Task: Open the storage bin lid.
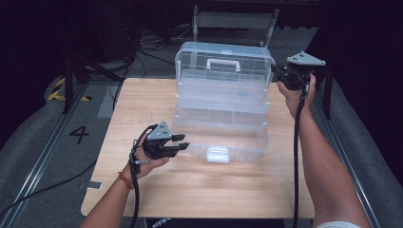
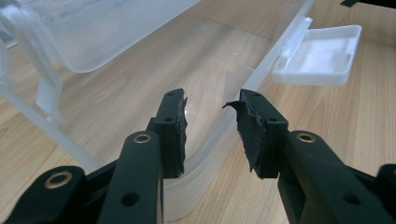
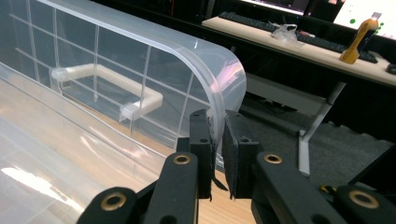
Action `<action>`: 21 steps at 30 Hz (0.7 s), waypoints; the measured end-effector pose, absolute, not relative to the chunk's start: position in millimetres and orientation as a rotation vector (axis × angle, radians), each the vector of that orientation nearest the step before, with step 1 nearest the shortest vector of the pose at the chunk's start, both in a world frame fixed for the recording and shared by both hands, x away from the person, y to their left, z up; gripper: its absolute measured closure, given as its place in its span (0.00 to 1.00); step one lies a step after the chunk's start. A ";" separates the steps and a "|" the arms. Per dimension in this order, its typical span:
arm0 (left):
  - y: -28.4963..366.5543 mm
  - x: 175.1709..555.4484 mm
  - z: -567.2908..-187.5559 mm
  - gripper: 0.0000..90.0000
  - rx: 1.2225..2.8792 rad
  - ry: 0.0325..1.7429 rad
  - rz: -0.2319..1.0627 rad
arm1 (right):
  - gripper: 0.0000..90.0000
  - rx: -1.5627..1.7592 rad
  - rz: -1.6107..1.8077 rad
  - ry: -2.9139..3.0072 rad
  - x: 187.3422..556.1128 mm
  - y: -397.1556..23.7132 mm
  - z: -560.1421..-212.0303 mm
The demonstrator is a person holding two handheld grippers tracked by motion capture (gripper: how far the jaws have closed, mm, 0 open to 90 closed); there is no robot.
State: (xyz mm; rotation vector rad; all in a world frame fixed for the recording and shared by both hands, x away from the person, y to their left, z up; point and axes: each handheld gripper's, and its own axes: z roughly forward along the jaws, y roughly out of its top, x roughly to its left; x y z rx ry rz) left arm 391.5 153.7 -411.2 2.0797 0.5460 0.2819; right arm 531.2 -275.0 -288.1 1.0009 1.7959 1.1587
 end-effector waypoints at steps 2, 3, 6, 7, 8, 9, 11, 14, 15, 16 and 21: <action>154.0 391.8 -411.2 0.70 2.081 0.546 0.275 | 0.92 1.007 1.154 1.801 535.4 -275.3 -288.1; 154.2 392.0 -411.1 0.70 2.083 0.543 0.278 | 0.92 1.012 1.155 1.805 537.3 -275.7 -288.0; 154.0 391.8 -411.3 0.70 2.081 0.545 0.275 | 0.92 1.020 1.146 1.817 543.2 -275.9 -287.5; 154.0 391.9 -411.4 0.70 2.079 0.545 0.273 | 0.92 1.024 1.145 1.822 544.4 -275.7 -287.2; 154.1 391.8 -411.4 0.70 2.079 0.546 0.273 | 0.92 1.020 1.129 1.831 547.6 -275.3 -286.8; 154.0 391.7 -411.4 0.70 2.079 0.548 0.272 | 0.92 1.024 1.133 1.833 549.4 -275.8 -286.8; 154.2 392.2 -411.5 0.70 2.079 0.545 0.269 | 0.92 1.030 1.136 1.838 551.0 -276.1 -286.8; 154.1 392.4 -411.5 0.70 2.078 0.545 0.269 | 0.91 1.044 1.123 1.850 558.2 -276.3 -286.9; 154.1 392.3 -411.6 0.70 2.077 0.545 0.269 | 0.91 1.046 1.119 1.852 560.0 -275.9 -287.1; 154.1 392.3 -411.6 0.70 2.077 0.545 0.269 | 0.91 1.046 1.119 1.852 560.0 -275.9 -287.1; 154.3 392.5 -411.6 0.70 2.079 0.540 0.269 | 0.91 1.065 1.109 1.859 567.6 -275.1 -288.7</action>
